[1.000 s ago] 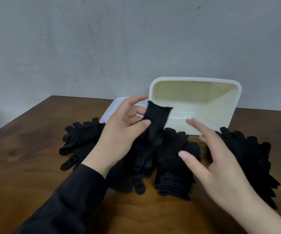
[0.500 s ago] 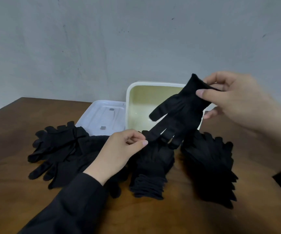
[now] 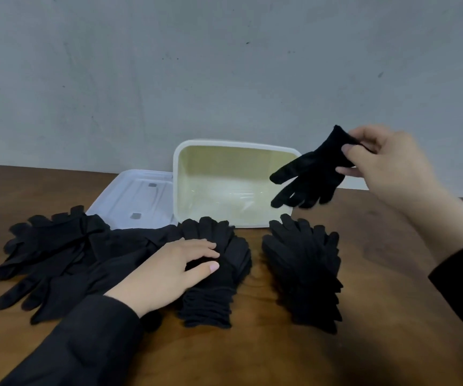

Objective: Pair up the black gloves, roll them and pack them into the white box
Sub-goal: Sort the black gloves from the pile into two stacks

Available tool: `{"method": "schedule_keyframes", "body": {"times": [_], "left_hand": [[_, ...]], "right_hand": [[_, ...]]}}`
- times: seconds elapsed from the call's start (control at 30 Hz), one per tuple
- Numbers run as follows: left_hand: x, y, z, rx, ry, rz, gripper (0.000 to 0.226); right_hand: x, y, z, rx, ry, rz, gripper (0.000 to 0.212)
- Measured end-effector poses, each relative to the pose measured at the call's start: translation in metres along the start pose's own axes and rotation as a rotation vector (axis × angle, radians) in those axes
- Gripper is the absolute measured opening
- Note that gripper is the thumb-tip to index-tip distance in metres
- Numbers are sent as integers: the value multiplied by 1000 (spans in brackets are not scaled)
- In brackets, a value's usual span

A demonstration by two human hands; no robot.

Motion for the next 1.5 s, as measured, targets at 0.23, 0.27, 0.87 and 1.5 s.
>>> {"method": "schedule_keyframes", "body": {"times": [0.23,0.27,0.87,1.5], "left_hand": [[-1,0,2,-9,-9,18,36],[-1,0,2,-8,-12,18,36],[4,9,-10,-66,-74,-171,30],[57,97,91,-422,458,77,26]], "right_hand": [[106,-42,-76,243,43,182,28],[121,-51,-90,257,14,272,29],[147,-131,-19,49,341,277,32],[159,-188,-41,-57,142,474,29]]}}
Point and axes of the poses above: each hand's wrist, its own x-axis away from the middle knuckle, its own y-axis out of the back of the hand, z = x × y, the point moved 6 cm from there along -x, towards the middle knuckle, and after that the axes turned 3 degrees about -z, right-handed, at the moved point
